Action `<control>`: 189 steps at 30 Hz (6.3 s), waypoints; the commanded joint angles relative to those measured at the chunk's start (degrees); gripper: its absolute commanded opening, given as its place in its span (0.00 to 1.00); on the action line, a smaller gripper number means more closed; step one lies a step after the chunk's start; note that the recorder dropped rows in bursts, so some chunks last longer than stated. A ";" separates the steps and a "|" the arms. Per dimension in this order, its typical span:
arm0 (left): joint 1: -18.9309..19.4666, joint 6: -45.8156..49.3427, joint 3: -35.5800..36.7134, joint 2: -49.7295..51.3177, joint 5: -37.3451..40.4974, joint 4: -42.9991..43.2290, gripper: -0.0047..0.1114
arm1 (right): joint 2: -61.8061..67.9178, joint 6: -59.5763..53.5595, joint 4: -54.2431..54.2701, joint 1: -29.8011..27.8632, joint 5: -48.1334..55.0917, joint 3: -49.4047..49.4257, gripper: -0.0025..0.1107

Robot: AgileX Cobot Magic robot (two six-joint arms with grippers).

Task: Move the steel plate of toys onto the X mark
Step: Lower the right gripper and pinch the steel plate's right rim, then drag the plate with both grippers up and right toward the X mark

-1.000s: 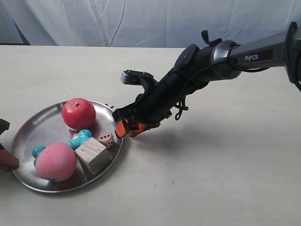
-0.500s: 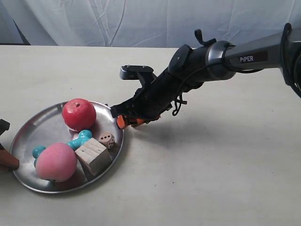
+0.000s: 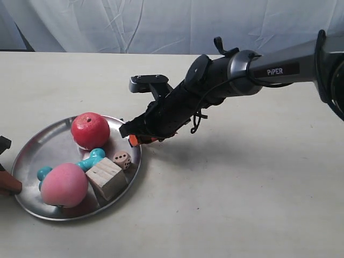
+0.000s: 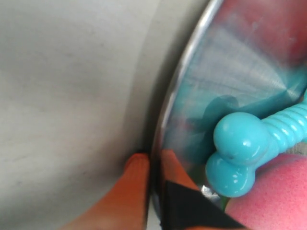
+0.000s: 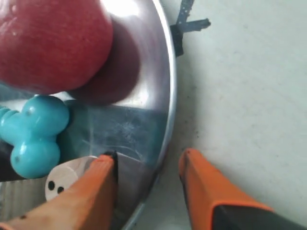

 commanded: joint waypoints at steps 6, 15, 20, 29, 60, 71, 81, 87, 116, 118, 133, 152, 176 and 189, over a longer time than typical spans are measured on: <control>-0.20 0.34 1.09 0.71 -3.18 4.96 0.04 | 3.63 -0.08 -0.45 -0.19 1.07 -0.38 0.34; -0.20 0.34 1.09 0.71 -3.64 4.26 0.04 | 4.31 -0.59 0.18 0.64 3.44 -0.38 0.15; -0.20 0.45 1.09 0.71 -3.75 3.23 0.04 | 4.31 -0.60 -1.83 2.94 4.37 -0.38 0.11; -0.20 1.94 1.09 0.71 -3.86 1.25 0.04 | 4.31 -0.47 -5.78 4.88 7.26 -0.38 0.01; -0.20 6.67 0.90 -3.61 -0.43 -7.61 0.04 | -1.25 -0.13 -9.44 4.88 8.96 -0.38 0.01; -0.20 7.76 0.90 -3.61 0.87 -9.86 0.04 | -1.71 1.45 -10.47 3.16 10.41 -0.38 0.01; -0.20 7.62 -1.62 -3.61 4.31 -11.51 0.04 | -1.23 4.04 -10.68 3.08 12.91 -3.12 0.01; -0.20 7.36 -1.73 -3.61 3.15 -11.85 0.04 | -1.01 5.42 -11.08 3.08 13.10 -4.09 0.01; -8.89 -3.14 -15.11 -2.33 -0.51 -8.74 0.04 | 4.87 12.85 -15.63 0.46 20.42 -16.97 0.01; -8.89 -3.25 -15.22 -1.32 -0.38 -9.03 0.04 | 5.01 12.85 -15.63 0.46 20.43 -17.25 0.01; -17.01 -10.04 -28.88 9.89 -0.87 -5.30 0.04 | 7.18 15.46 -18.70 -3.79 18.32 -18.45 0.01; -17.37 -10.04 -30.35 10.73 4.09 -2.47 0.04 | 9.88 18.75 -17.80 -3.79 27.38 -23.77 0.01; -17.37 -10.67 -35.01 10.73 12.69 -1.98 0.04 | 9.88 21.38 -18.20 -3.79 34.79 -27.64 0.01; -17.37 -12.17 -35.01 10.73 13.03 -0.36 0.04 | 9.39 21.43 -15.37 -4.90 36.11 -27.64 0.01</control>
